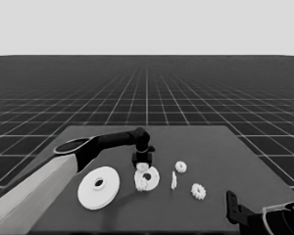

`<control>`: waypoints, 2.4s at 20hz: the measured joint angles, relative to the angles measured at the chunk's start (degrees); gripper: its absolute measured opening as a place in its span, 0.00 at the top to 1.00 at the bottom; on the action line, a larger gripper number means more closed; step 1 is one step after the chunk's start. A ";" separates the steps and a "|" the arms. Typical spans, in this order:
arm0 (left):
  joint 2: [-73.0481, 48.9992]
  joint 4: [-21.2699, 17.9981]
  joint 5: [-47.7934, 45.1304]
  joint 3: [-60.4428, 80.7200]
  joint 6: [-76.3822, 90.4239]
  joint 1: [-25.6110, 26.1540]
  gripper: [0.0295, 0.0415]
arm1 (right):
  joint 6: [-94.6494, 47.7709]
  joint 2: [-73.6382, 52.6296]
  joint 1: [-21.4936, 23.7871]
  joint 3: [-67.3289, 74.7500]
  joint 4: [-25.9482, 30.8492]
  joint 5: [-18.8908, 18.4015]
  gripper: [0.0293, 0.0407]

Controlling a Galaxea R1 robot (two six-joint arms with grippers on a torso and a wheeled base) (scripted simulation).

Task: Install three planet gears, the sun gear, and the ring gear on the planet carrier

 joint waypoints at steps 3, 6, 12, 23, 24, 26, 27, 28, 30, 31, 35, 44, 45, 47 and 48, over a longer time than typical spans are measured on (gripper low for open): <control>-2.15 -5.44 3.60 6.44 -3.53 -6.46 0.25 | 0.00 0.00 0.00 0.00 0.00 0.00 0.19; -2.28 -6.76 4.12 6.95 -3.81 -7.87 0.25 | 0.00 0.00 0.00 0.00 0.00 0.00 0.19; -39.65 -0.85 -26.82 56.92 48.35 -18.37 0.01 | 0.00 0.00 0.00 0.00 0.00 0.00 0.19; -77.37 2.50 -43.51 90.55 84.21 -26.49 0.25 | 39.96 39.05 22.36 -46.62 27.82 -17.43 0.16; -77.41 2.50 -43.53 90.59 84.25 -26.50 0.25 | 40.34 43.51 22.21 -56.18 29.46 -17.34 0.18; -77.44 2.50 -43.55 90.62 84.29 -26.51 0.25 | 39.69 48.31 21.99 -66.76 31.09 -17.32 0.19; -77.45 2.50 -43.55 90.63 84.30 -26.52 0.25 | 39.35 49.51 21.93 -69.42 31.46 -17.34 0.19; -77.45 2.51 -43.56 90.64 84.30 -26.52 0.25 | 39.10 50.25 21.88 -71.08 31.67 -17.35 0.19; -77.46 2.51 -43.56 90.64 84.31 -26.52 0.25 | 38.81 50.98 21.83 -72.72 31.87 -17.36 0.19; -77.46 2.51 -43.56 90.64 84.31 -26.52 0.25 | 37.67 52.04 17.92 -75.39 28.36 -14.82 0.19; -77.46 2.51 -43.56 90.64 84.31 -26.52 0.25 | 35.12 54.50 12.07 -81.40 24.65 -10.97 0.19; -77.46 2.51 -43.56 90.64 84.31 -26.52 0.25 | 34.69 54.89 11.55 -82.41 24.24 -10.41 0.83; -77.46 2.51 -43.56 90.64 84.31 -26.52 0.25 | 34.69 54.89 11.56 -82.41 24.24 -10.40 0.83; -77.46 2.51 -43.56 90.64 84.31 -26.52 0.25 | 34.69 54.89 11.56 -82.42 24.23 -10.40 0.83; -77.46 2.51 -43.56 90.64 84.31 -26.52 0.25 | 34.69 54.89 11.56 -82.42 24.24 -10.40 0.83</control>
